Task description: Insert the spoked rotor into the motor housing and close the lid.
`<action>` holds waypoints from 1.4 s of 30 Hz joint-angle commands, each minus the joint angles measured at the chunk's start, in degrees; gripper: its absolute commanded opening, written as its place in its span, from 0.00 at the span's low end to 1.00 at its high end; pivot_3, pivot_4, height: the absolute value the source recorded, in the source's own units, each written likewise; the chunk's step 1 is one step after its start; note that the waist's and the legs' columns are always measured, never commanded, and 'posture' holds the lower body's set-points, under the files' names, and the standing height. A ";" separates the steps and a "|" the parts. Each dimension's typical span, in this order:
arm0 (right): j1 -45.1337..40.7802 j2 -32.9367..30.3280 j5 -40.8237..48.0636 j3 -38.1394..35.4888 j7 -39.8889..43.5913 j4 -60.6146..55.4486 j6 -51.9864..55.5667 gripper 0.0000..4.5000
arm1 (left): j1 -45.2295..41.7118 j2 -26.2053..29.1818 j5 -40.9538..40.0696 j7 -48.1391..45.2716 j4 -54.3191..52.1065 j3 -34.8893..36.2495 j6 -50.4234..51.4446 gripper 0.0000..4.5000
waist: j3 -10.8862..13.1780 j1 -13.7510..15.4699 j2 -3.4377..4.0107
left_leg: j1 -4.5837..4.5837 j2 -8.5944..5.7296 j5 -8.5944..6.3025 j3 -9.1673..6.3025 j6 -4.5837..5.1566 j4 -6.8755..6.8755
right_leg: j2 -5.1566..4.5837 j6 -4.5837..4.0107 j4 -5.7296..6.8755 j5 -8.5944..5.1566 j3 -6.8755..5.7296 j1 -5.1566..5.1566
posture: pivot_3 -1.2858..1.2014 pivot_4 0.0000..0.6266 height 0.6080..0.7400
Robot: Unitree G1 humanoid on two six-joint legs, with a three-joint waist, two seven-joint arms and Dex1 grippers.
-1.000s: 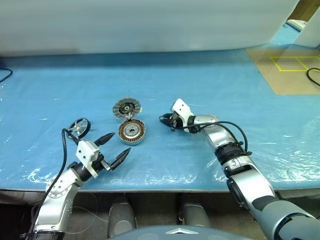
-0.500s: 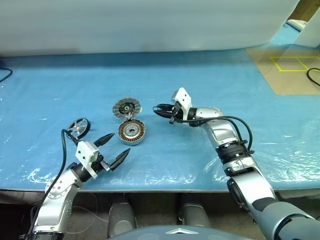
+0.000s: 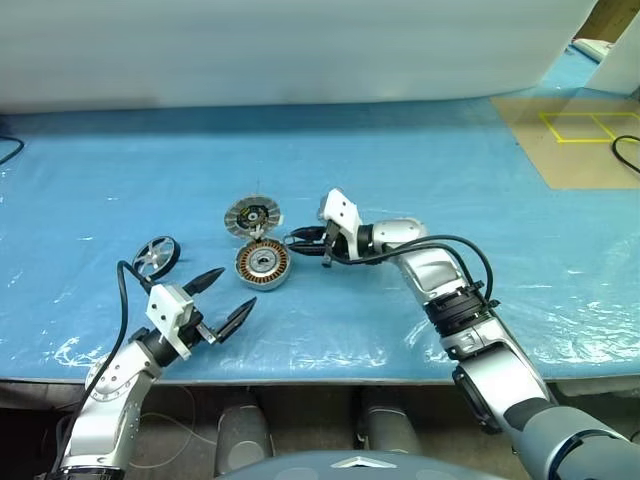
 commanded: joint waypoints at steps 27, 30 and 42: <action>-6.03 7.95 -5.30 4.76 -2.16 8.44 -4.29 0.15 | 1.63 -0.30 -0.53 1.06 -3.01 0.50 -0.95 1.00 | 0.00 -0.03 0.00 | 0.03 0.03 -0.01 0.00 -0.10 0.01 | 0.04 0.00 0.03 0.00 0.02 0.00 | 0.52 0.24 1.00; -5.96 8.01 -5.43 4.76 -1.99 8.51 -4.39 0.15 | 1.59 -0.26 -0.64 1.06 -3.10 0.53 -0.96 1.00 | 0.00 -0.02 0.00 | 0.03 0.03 -0.01 0.00 -0.10 0.02 | 0.04 0.00 0.04 0.00 0.02 0.01 | 0.52 0.24 1.00; -5.38 7.63 -5.91 4.80 -1.67 8.50 -4.59 0.15 | 1.51 -0.29 -0.62 0.90 -3.05 0.29 -0.85 1.00 | 0.00 -0.03 0.00 | 0.05 0.03 -0.01 0.00 -0.10 0.03 | 0.04 0.00 0.07 0.00 0.03 0.01 | 0.52 0.24 1.00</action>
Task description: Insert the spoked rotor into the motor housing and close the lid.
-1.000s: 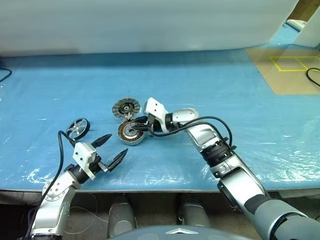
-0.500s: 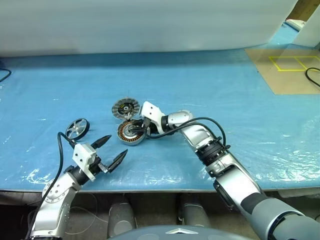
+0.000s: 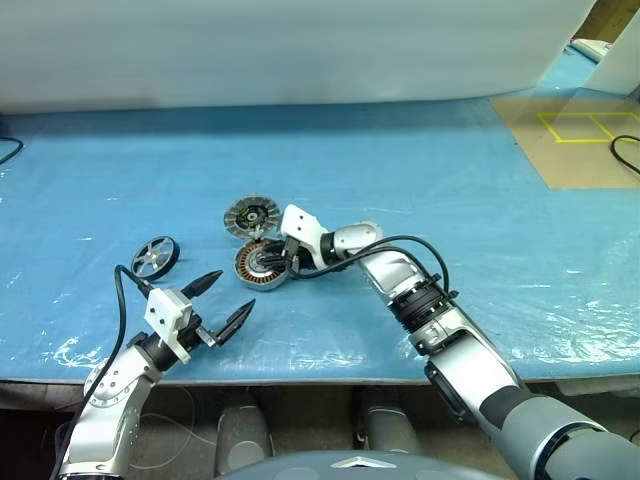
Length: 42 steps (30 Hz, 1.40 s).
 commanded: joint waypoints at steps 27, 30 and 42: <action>-0.02 0.78 -0.34 0.76 0.45 -0.68 -1.30 0.15 | 0.05 -0.38 -0.38 0.12 -1.93 0.13 -0.73 1.00 | 0.00 0.00 0.00 | 0.03 0.00 0.00 0.00 0.01 0.05 | 0.00 0.00 0.10 0.00 0.03 0.00 | 0.52 0.24 1.00; -0.02 0.73 -0.32 0.83 0.36 -0.42 -1.43 0.15 | 0.03 -0.40 -0.38 0.17 -1.96 0.14 -0.73 1.00 | 0.00 0.00 0.00 | 0.03 0.00 0.00 0.00 0.01 0.05 | 0.00 0.00 0.10 0.00 0.03 0.00 | 0.52 0.24 1.00; -0.71 0.32 -0.25 0.34 0.30 0.42 -1.70 0.15 | -0.13 -0.49 -0.39 0.10 -1.81 0.06 -0.72 1.00 | 0.00 -0.01 0.00 | 0.04 0.00 0.00 0.00 0.01 0.05 | 0.00 0.00 0.11 0.00 0.03 0.00 | 0.52 0.24 1.00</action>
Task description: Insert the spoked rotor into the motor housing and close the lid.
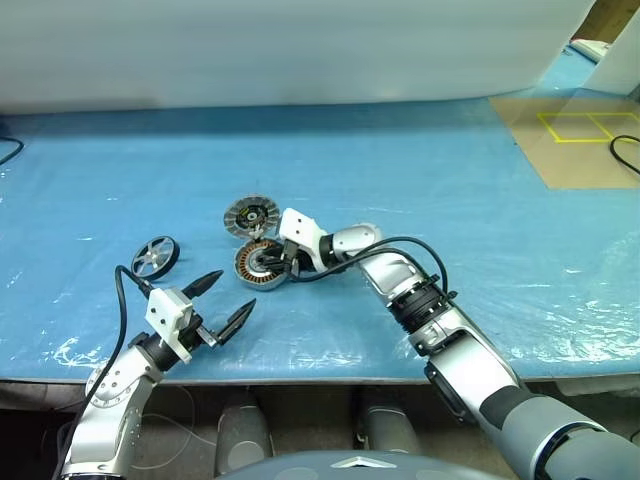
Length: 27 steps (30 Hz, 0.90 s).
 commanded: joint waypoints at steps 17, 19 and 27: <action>-1.19 0.37 -0.04 -0.73 -0.76 1.09 -2.38 0.15 | -0.15 0.00 -0.38 0.04 -1.72 -0.10 -0.55 1.00 | 0.00 0.00 0.00 | 0.02 0.00 0.00 0.00 0.01 0.01 | 0.00 0.00 0.03 0.00 0.01 0.00 | 0.52 0.24 1.00; -1.48 0.35 -0.03 -0.91 -0.87 1.36 -2.50 0.15 | -0.16 0.02 -0.41 -0.03 -1.68 -0.11 -0.55 1.00 | 0.00 -0.01 0.00 | 0.03 0.00 0.00 0.00 0.01 0.02 | 0.00 0.00 0.04 0.00 0.01 0.00 | 0.52 0.24 1.00; -1.56 0.42 -0.05 -1.05 -1.14 1.85 -2.82 0.15 | -0.22 0.09 -0.45 -0.25 -1.50 -0.21 -0.58 1.00 | 0.00 0.00 0.00 | 0.03 0.00 -0.02 0.00 0.02 0.10 | 0.00 0.00 0.12 0.00 0.04 0.00 | 0.52 0.24 1.00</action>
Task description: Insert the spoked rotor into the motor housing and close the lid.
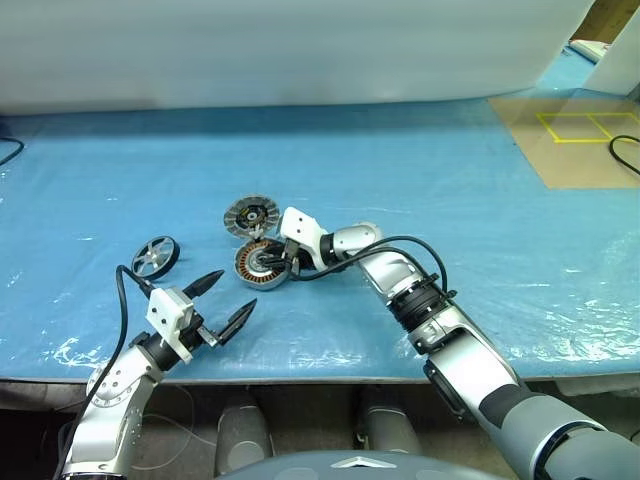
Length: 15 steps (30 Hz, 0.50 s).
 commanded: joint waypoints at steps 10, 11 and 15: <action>-0.80 0.10 -0.07 -0.58 -0.23 -0.24 -0.62 0.15 | -0.23 0.30 -0.38 -0.17 -1.38 0.02 -0.47 1.00 | 0.00 0.00 0.00 | 0.00 0.00 0.00 0.00 0.00 0.01 | 0.00 0.00 0.01 0.00 0.00 0.00 | 0.52 0.24 1.00; -0.77 0.00 -0.08 -0.57 -0.15 -0.28 -0.62 0.15 | -0.24 0.30 -0.37 -0.18 -1.36 0.03 -0.49 1.00 | 0.00 0.00 0.00 | 0.00 0.00 0.00 0.00 0.01 0.01 | 0.00 0.00 0.01 0.00 0.00 0.00 | 0.52 0.24 1.00; -0.75 -0.12 -0.04 -0.49 0.09 -0.40 -0.59 0.15 | -0.35 0.31 -0.35 -0.18 -1.27 0.04 -0.52 1.00 | 0.00 0.00 0.00 | 0.00 0.00 0.00 0.00 0.00 0.01 | 0.00 0.00 0.01 0.00 0.01 0.00 | 0.52 0.24 1.00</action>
